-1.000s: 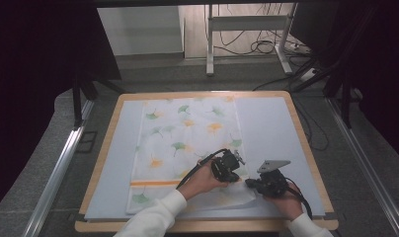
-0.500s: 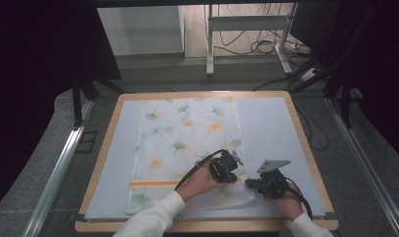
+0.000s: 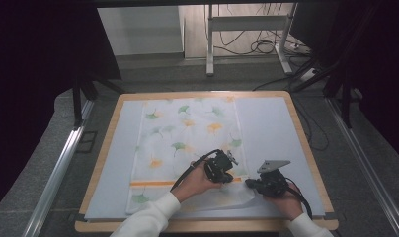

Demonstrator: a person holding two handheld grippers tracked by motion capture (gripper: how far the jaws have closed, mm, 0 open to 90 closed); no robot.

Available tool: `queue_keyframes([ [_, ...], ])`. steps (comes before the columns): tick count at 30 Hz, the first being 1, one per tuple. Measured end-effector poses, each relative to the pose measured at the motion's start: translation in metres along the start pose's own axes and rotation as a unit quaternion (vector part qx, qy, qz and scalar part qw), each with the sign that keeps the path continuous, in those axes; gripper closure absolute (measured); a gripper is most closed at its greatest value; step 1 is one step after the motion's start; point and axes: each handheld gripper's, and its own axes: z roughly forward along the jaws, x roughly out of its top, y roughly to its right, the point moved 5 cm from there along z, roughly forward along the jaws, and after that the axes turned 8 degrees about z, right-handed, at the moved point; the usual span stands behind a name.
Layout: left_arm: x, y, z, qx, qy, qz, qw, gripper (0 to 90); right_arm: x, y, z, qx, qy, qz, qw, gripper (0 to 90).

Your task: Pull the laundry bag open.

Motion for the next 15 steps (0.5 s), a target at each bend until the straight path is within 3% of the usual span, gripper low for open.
queue_keyframes([
  [1,-0.002,-0.001,-0.001,0.002,-0.006,0.006,1.0,90.0,0.0,0.0,0.0,0.0,0.0,0.0,1.0,89.9],
  [2,-0.002,0.001,-0.001,0.004,0.002,-0.003,1.0,90.0,0.0,0.0,0.0,0.0,0.0,0.0,1.0,89.9],
  [15,-0.026,-0.006,-0.014,0.011,-0.002,-0.015,0.9998,90.0,0.0,0.0,0.0,0.0,-0.001,0.002,1.0,89.9],
])
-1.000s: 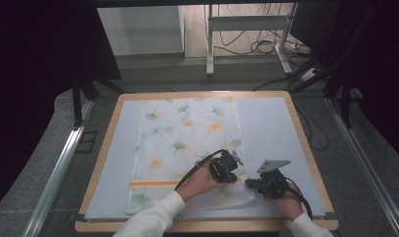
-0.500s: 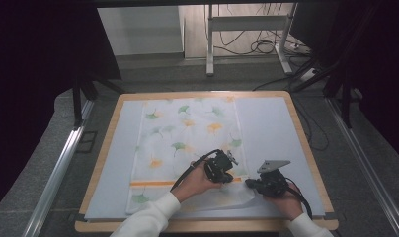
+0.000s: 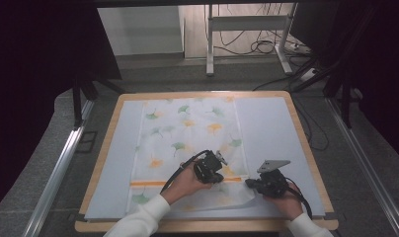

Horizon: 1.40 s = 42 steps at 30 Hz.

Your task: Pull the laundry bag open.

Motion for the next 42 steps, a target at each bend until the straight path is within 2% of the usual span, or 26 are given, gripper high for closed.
queue_keyframes([
  [16,-0.024,-0.008,-0.012,0.003,0.005,-0.022,0.9997,90.0,0.0,0.0,0.0,-0.001,0.002,0.001,1.0,89.9],
  [32,-0.054,-0.015,-0.028,0.024,0.0,-0.039,0.999,90.0,0.0,0.0,0.0,0.0,0.002,0.001,1.0,89.9],
  [34,-0.058,-0.016,-0.031,0.025,0.0,-0.043,0.9988,90.0,0.0,0.0,0.0,-0.001,0.001,0.001,1.0,89.9],
  [36,-0.062,-0.016,-0.032,0.026,0.008,-0.056,0.998,90.0,0.0,0.0,0.0,-0.001,0.002,0.001,1.0,89.9],
  [40,-0.073,-0.02,-0.038,0.025,0.01,-0.067,0.9974,90.0,0.0,0.0,0.0,0.0,0.002,0.002,1.0,89.9],
  [42,-0.079,-0.022,-0.041,0.031,0.008,-0.07,0.997,90.0,0.0,0.0,0.0,0.0,0.002,0.002,1.0,89.9],
])
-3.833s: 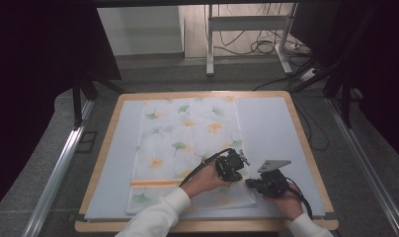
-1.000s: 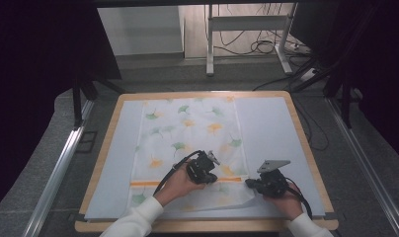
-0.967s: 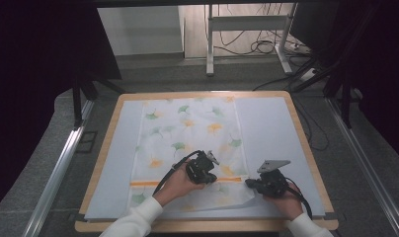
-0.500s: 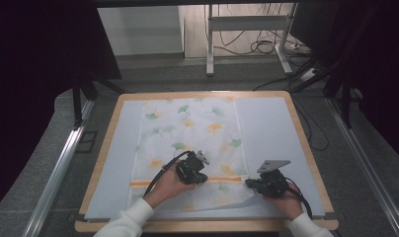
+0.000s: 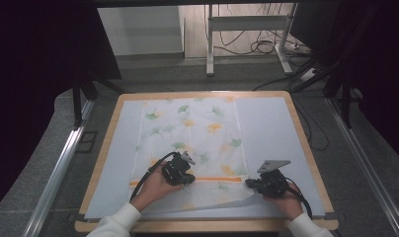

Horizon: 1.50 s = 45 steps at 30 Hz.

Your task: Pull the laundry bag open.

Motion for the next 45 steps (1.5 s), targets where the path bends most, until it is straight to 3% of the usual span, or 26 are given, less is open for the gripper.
queue_keyframes([
  [21,-0.037,-0.018,-0.022,0.018,-0.009,-0.023,0.9995,90.0,0.0,0.0,0.0,0.0,0.0,0.0,1.0,89.9],
  [35,-0.074,-0.037,-0.042,0.029,-0.01,-0.059,0.9978,90.0,0.0,0.0,0.0,0.0,0.0,0.0,1.0,89.9],
  [45,-0.092,-0.043,-0.052,0.037,-0.009,-0.074,0.9966,90.0,0.0,0.0,0.0,-0.002,0.001,0.001,1.0,89.9],
])
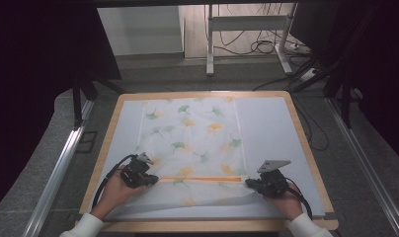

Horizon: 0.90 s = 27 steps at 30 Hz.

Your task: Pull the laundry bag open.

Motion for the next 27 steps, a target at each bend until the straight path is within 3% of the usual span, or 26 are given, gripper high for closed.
queue_keyframes([
  [8,-0.012,-0.007,-0.007,0.017,-0.007,-0.008,0.9998,90.0,0.0,0.0,0.0,-0.002,0.0,-0.001,1.0,89.9],
  [27,-0.036,-0.018,-0.019,0.026,-0.008,-0.029,0.9992,90.0,0.0,0.0,0.0,-0.002,0.0,-0.001,1.0,89.9],
])
